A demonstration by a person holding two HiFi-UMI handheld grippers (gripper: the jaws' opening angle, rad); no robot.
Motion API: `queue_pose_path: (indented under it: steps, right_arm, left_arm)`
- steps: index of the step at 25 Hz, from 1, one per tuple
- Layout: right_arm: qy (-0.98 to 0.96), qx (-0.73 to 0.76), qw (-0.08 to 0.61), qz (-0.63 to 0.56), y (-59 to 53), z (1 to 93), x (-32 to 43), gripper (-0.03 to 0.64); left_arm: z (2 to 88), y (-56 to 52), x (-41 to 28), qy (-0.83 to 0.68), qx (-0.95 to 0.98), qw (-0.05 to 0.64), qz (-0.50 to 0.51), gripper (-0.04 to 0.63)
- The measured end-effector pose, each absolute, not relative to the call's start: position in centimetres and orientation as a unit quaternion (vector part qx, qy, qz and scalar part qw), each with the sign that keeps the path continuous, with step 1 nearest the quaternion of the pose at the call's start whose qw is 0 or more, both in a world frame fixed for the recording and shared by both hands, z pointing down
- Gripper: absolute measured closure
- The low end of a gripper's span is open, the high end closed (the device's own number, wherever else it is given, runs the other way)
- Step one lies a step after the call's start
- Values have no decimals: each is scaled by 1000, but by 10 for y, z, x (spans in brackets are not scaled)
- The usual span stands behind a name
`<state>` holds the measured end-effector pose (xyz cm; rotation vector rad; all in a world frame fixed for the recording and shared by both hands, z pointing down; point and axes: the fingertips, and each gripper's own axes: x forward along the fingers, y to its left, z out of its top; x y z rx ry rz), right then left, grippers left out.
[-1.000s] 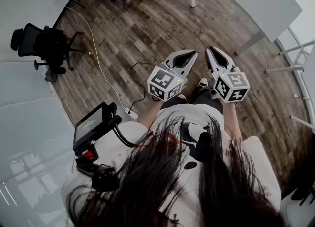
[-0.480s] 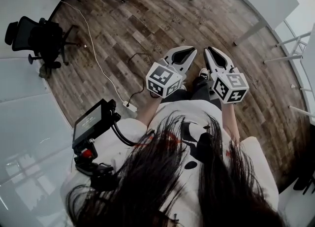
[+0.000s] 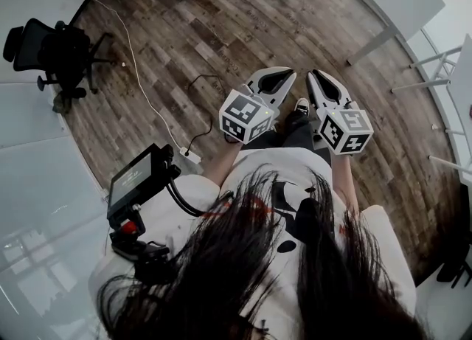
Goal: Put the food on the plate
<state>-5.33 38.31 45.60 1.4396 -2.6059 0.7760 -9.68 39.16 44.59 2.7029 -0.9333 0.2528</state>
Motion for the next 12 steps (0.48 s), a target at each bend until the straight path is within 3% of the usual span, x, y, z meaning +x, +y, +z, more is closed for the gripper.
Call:
queue_pose_path:
  steps: [12]
  right_arm:
    - [-842,476,36,252,392,459,-54,560]
  left_arm:
    - [446,396,-98,-312,937,130,85,589]
